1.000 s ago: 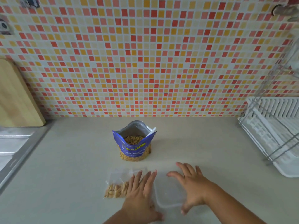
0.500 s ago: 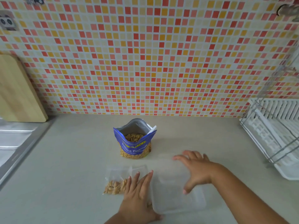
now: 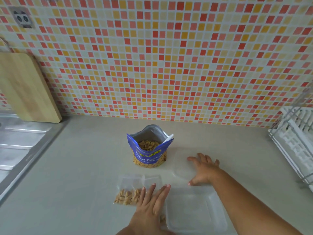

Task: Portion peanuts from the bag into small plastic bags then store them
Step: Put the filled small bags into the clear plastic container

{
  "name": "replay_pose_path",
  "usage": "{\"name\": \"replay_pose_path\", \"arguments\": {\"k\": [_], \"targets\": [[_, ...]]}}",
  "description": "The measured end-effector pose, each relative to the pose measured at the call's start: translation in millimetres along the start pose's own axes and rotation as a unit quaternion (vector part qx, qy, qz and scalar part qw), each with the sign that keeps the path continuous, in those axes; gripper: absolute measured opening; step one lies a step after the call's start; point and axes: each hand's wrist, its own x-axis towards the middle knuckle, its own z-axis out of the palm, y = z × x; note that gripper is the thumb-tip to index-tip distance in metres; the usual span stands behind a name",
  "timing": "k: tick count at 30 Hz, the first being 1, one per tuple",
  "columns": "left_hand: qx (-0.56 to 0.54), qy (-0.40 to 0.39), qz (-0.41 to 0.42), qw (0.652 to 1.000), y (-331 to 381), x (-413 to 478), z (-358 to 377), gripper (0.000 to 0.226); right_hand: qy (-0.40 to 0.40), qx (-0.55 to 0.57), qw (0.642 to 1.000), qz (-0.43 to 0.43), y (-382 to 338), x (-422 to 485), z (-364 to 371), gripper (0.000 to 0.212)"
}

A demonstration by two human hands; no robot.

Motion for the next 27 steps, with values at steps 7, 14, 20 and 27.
{"name": "replay_pose_path", "arguments": {"k": [7,14,20,27], "targets": [[0.003,0.087,0.062,0.994,-21,-4,-4,0.103,0.031,0.038,0.999,-0.013,-32,-13,-11,0.059],[-0.05,0.174,-0.197,0.964,-79,31,-55,0.08,-0.032,-0.037,0.988,-0.15,-111,-47,1,0.084],[0.011,-0.077,-0.334,0.939,-89,44,-66,0.083,0.028,-0.129,0.978,-0.162,-138,-37,25,0.088],[-0.082,-0.12,-0.316,0.938,-93,50,-69,0.031,0.043,-0.122,0.981,-0.147,-141,-27,32,0.065]]}}
